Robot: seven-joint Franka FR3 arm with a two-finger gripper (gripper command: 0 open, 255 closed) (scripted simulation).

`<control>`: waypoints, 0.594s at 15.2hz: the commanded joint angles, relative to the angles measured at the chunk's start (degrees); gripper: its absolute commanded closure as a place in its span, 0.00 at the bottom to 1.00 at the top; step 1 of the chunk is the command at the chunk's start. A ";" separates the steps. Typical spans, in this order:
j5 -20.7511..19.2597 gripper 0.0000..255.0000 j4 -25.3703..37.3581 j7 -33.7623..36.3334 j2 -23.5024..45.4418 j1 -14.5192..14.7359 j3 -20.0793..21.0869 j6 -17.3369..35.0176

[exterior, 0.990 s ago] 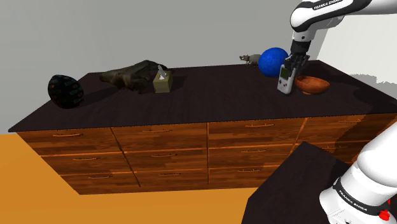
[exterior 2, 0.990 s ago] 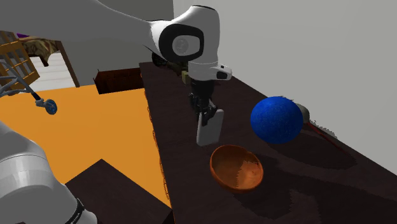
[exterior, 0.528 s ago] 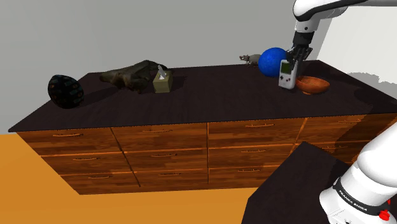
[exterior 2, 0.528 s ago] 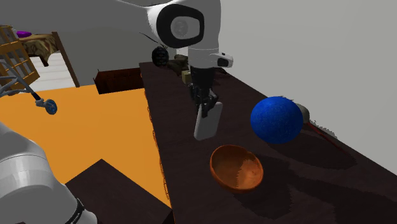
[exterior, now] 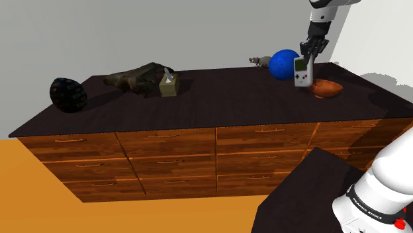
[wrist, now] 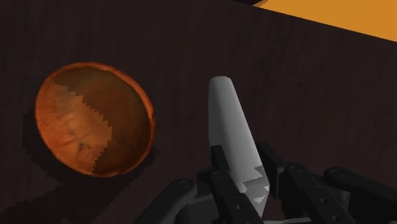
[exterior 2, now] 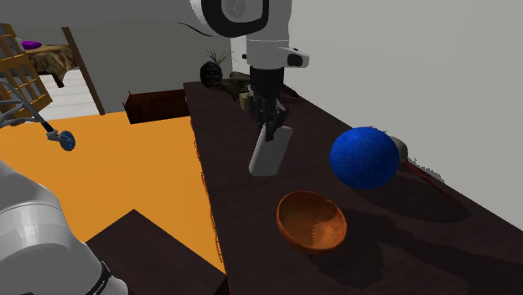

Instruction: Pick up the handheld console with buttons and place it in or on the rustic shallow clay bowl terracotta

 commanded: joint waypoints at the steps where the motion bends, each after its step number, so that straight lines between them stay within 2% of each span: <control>1: 0.12 1.00 1.89 -0.07 0.32 0.04 0.02 -1.59; 7: 0.40 1.00 6.95 -0.35 1.15 0.09 -0.01 -5.85; 9: 0.27 1.00 8.47 -3.11 1.45 -1.06 -1.55 -6.99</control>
